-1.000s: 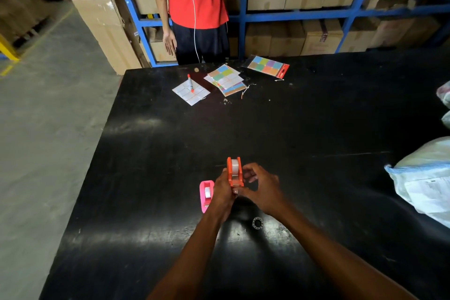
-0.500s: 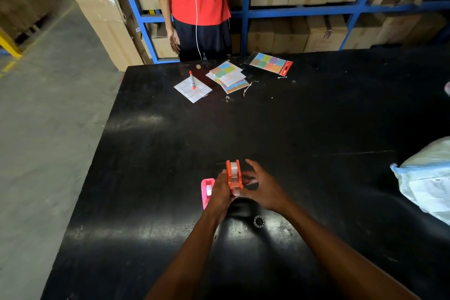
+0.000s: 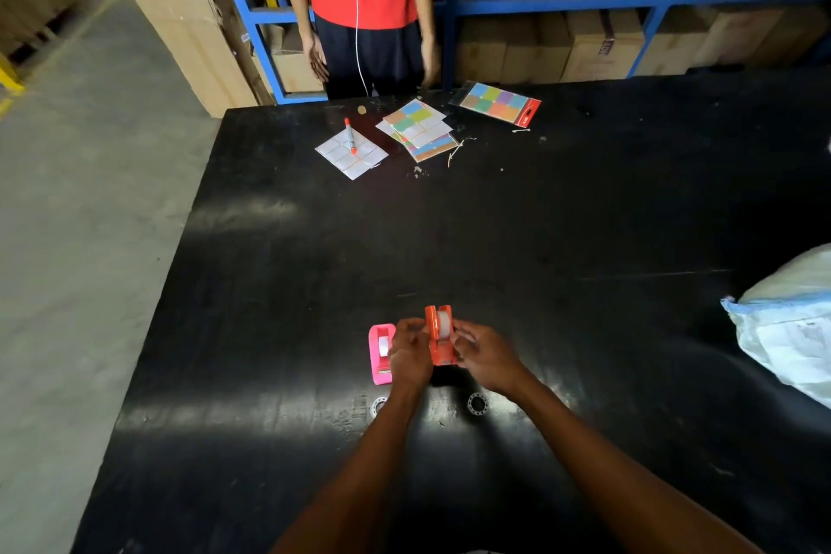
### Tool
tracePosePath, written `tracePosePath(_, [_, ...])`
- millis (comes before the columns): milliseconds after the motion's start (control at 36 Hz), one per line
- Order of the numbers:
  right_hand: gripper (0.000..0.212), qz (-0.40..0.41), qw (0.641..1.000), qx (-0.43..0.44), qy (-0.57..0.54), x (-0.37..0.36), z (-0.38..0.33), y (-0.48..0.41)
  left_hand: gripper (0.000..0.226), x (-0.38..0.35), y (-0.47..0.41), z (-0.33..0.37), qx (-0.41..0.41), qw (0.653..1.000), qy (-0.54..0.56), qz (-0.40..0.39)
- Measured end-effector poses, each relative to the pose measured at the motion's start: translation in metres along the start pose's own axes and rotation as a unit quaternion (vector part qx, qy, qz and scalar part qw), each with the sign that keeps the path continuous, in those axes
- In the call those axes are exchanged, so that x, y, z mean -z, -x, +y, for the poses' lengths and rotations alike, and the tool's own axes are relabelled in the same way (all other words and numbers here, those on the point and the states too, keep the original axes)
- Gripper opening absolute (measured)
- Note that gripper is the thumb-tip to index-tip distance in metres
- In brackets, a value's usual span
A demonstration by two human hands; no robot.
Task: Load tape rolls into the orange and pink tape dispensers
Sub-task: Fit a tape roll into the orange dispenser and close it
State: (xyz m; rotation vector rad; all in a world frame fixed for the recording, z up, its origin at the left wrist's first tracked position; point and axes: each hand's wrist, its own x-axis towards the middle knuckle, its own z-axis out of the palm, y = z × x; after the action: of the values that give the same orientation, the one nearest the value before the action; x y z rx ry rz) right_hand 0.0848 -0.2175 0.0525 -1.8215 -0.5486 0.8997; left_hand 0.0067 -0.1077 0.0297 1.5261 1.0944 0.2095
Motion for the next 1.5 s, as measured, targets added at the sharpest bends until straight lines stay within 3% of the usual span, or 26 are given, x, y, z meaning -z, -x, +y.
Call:
tracePosePath(111, [0.053, 0.009, 1.000, -0.013, 0.014, -0.001, 0.013, -0.010, 0.025, -0.002, -0.003, -0.008, -0.007, 0.999, -0.053, -0.009])
tracePosePath(250, [0.034, -0.004, 0.998, -0.028, 0.051, -0.008, 0.026, -0.018, 0.033, -0.004, 0.000, -0.021, -0.040, 0.996, -0.067, -0.047])
tracePosePath(528, [0.032, -0.017, 0.994, -0.065, 0.082, -0.021, 0.047, -0.028, 0.036, -0.006, -0.020, -0.063, -0.003, 0.992, -0.061, -0.109])
tracePosePath(639, [0.034, -0.010, 0.994, -0.072, 0.084, -0.025, 0.057, -0.033, 0.031, -0.007, -0.006, -0.043, -0.017, 0.991, -0.040, -0.128])
tracePosePath(917, [0.037, 0.001, 0.991, -0.084, 0.107, -0.030, 0.071, -0.040, 0.040, -0.011, -0.024, -0.066, 0.008, 0.991, -0.093, -0.097])
tracePosePath(1056, [0.035, 0.004, 0.990, -0.080, 0.116, -0.031, 0.068, -0.042, 0.031, -0.012, -0.021, -0.053, 0.020, 0.992, -0.073, -0.103])
tracePosePath(1500, [0.033, -0.024, 0.991, -0.076, 0.109, -0.029, 0.060, -0.036, 0.036, -0.010, -0.012, -0.043, 0.008, 0.994, -0.057, -0.096])
